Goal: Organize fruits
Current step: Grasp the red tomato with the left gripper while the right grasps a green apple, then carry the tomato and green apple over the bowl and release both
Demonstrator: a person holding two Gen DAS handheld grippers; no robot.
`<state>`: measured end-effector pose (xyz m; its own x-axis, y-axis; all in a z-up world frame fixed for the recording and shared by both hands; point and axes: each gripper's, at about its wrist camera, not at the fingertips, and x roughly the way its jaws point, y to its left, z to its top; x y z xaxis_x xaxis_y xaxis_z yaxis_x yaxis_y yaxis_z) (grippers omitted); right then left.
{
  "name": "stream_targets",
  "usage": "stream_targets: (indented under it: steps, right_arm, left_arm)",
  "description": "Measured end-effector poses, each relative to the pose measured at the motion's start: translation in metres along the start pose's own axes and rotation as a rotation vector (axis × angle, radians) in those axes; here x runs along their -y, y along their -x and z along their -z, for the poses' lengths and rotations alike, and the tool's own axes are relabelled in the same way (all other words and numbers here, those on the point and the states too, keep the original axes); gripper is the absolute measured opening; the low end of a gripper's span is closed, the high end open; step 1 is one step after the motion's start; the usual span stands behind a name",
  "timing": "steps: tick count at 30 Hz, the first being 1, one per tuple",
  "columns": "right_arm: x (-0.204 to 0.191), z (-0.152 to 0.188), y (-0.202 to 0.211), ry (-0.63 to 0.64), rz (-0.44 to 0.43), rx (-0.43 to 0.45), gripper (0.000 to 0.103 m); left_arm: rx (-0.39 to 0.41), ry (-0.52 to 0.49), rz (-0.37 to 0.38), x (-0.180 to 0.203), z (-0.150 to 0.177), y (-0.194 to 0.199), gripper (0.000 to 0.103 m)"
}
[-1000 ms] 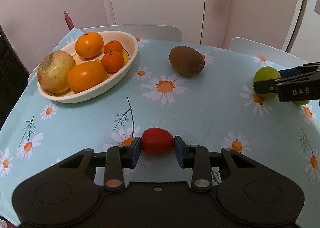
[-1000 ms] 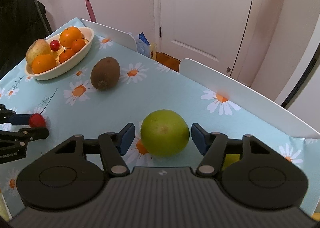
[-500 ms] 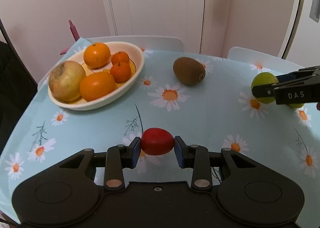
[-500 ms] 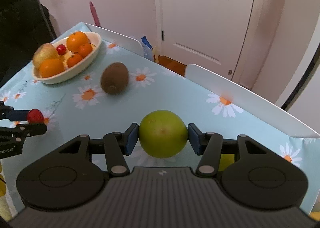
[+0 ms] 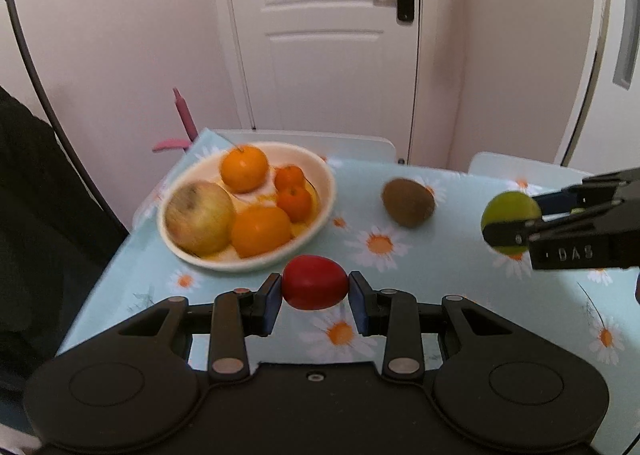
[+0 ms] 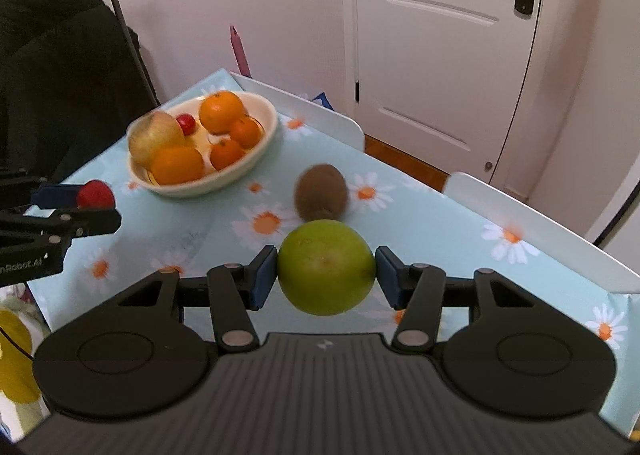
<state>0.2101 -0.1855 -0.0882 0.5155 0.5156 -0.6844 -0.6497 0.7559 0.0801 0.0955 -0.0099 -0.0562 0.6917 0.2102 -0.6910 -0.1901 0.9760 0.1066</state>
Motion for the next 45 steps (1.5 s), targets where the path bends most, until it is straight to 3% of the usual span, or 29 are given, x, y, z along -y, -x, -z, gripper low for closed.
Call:
stream_targets:
  steps: [10, 21, 30, 43, 44, 45]
  right_arm:
    - [-0.057, -0.037, -0.006, -0.082, 0.011, 0.022, 0.068]
    - [-0.103, -0.077, -0.042, -0.141, 0.076, 0.034, 0.068]
    - [-0.124, -0.096, -0.078, -0.197, 0.132, 0.025, 0.069]
    - [-0.134, -0.1, -0.101, -0.27, 0.212, 0.005, 0.068]
    - [-0.134, -0.1, -0.101, -0.271, 0.214, 0.004, 0.069]
    - [-0.134, -0.1, -0.101, -0.272, 0.216, 0.004, 0.069]
  left_arm:
    - [0.054, -0.04, 0.067, -0.052, -0.033, -0.011, 0.039]
    - [0.071, -0.161, 0.117, -0.117, -0.078, -0.057, 0.039]
    - [0.013, -0.203, 0.159, -0.143, -0.099, -0.118, 0.039]
    - [-0.065, -0.218, 0.232, -0.159, -0.098, -0.178, 0.04]
    - [-0.062, -0.218, 0.231, -0.16, -0.098, -0.177, 0.049]
    - [-0.055, -0.22, 0.234, -0.161, -0.097, -0.176, 0.074]
